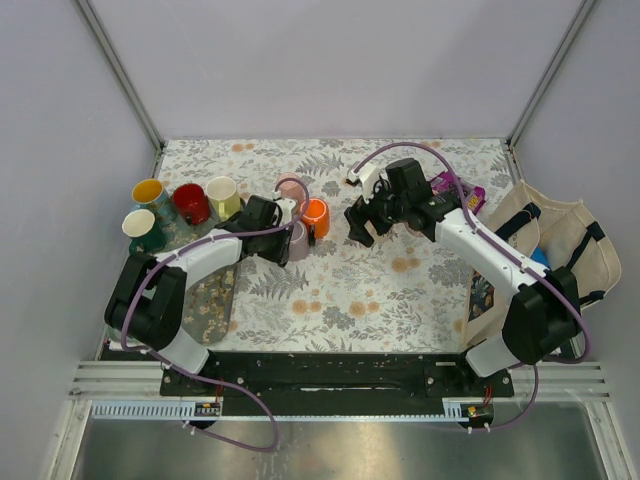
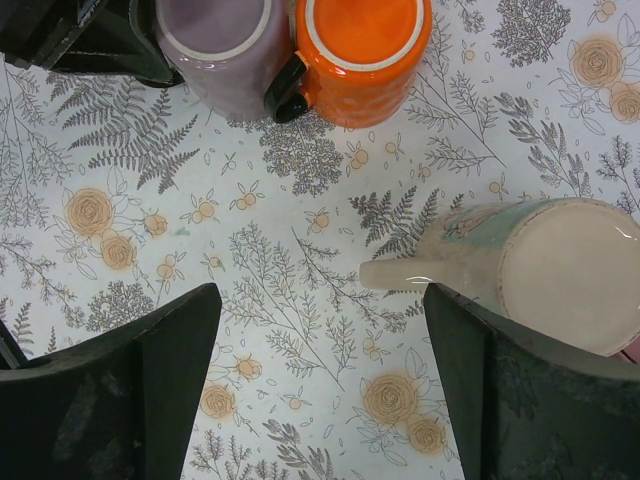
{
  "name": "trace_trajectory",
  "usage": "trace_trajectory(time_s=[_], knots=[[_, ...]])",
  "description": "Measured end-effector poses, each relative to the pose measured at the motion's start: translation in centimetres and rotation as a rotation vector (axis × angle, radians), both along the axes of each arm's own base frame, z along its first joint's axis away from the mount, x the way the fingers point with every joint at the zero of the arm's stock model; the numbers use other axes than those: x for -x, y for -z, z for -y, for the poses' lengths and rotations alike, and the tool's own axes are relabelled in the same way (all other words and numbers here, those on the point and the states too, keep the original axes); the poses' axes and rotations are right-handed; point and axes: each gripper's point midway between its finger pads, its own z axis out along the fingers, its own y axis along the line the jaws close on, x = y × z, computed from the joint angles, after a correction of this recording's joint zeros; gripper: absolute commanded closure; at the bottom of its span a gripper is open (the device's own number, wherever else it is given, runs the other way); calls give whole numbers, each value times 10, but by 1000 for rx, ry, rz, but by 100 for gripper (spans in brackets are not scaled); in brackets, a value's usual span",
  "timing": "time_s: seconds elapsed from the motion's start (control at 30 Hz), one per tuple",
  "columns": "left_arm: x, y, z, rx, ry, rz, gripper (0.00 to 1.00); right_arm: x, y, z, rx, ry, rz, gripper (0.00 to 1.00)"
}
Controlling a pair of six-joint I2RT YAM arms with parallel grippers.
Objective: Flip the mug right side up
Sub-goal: Turn over the cup at the center of the board.
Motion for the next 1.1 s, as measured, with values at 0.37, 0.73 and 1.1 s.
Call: trace_trajectory(time_s=[0.37,0.73,1.1], knots=[[14,-4,-6,-21,44,-13,100,1,2,1,5,-2,3,8],[59,-30,-4,52,199,-133,100,9,2,8,31,-44,44,11],[15,-105,47,376,358,-237,100,31,-10,12,49,-213,303,10]])
